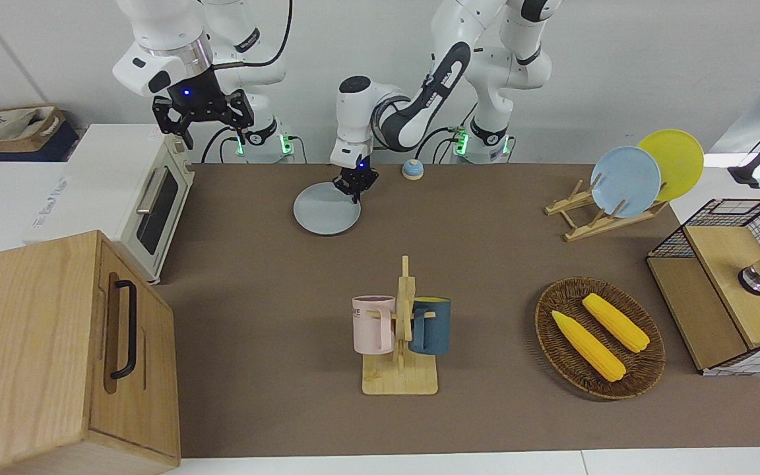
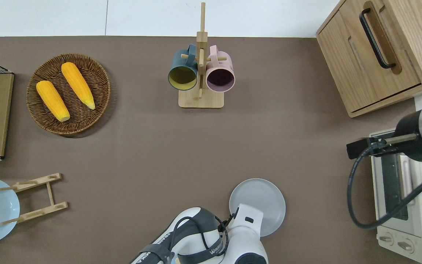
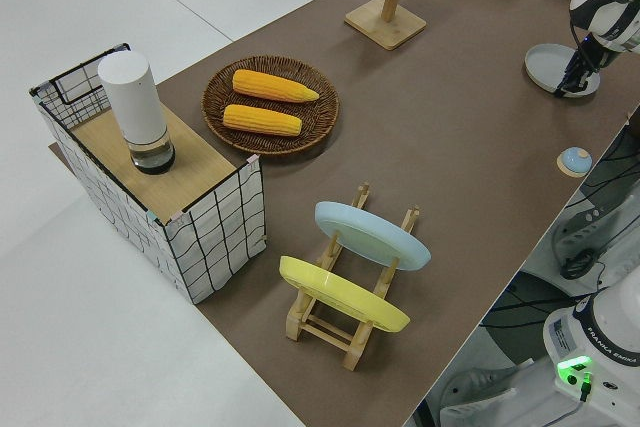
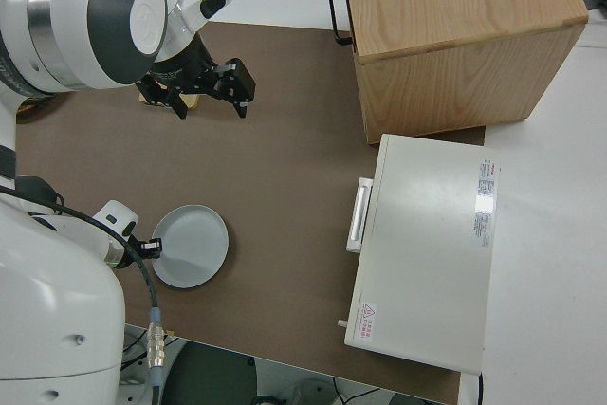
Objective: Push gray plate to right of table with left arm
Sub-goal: 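Push the gray plate with the left gripper toward the toaster oven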
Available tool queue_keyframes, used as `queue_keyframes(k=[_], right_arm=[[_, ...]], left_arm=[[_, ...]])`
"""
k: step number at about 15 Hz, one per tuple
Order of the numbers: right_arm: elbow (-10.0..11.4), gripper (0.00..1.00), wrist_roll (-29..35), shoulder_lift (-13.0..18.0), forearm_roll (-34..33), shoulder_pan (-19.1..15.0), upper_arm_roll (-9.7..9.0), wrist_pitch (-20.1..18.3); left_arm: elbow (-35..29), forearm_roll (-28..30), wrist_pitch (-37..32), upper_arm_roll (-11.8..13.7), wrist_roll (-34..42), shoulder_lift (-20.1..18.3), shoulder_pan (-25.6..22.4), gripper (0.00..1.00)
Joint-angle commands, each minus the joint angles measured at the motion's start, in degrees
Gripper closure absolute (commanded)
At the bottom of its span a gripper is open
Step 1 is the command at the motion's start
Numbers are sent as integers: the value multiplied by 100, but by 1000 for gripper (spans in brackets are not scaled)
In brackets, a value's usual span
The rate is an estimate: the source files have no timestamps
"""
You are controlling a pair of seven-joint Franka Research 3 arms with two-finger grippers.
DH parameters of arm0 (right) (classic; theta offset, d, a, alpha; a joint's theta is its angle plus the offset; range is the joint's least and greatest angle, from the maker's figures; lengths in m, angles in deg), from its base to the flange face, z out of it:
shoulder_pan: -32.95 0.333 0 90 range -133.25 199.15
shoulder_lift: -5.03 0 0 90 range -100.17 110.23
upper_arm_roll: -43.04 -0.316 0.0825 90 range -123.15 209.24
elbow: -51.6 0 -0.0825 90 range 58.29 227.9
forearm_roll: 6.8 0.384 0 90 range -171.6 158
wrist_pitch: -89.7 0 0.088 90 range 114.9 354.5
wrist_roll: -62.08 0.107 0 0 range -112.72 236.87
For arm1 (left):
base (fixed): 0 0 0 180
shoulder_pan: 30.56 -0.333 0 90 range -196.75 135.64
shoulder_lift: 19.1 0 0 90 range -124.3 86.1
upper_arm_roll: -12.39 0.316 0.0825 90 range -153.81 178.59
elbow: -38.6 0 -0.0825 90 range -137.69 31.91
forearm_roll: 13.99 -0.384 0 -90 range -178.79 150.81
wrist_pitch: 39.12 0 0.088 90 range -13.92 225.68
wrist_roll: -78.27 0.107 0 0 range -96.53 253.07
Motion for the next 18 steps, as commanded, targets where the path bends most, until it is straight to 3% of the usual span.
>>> queue_keyframes(k=[1,9,10,11,13,16,18], right_arm=[[-22,17,8,36,59,-116,-85,-78],[-22,17,-1,36,59,-116,-76,-69],[-22,17,-1,36,59,-116,-76,-69],[-22,17,8,36,59,-116,-85,-69],[-22,17,8,36,59,-116,-85,-69],[-22,17,8,36,59,-116,-85,-69],[-22,17,-1,36,59,-116,-85,-69]], left_arm=[[730,-607,-410,80,-554,951,314,1000],[775,-705,-419,124,-634,979,367,1000],[775,-705,-419,124,-625,979,358,934],[783,-705,-419,124,-625,979,358,749],[801,-714,-428,124,-573,970,358,544],[862,-767,-559,132,-546,961,350,4],[959,-767,-717,132,-529,961,323,2]])
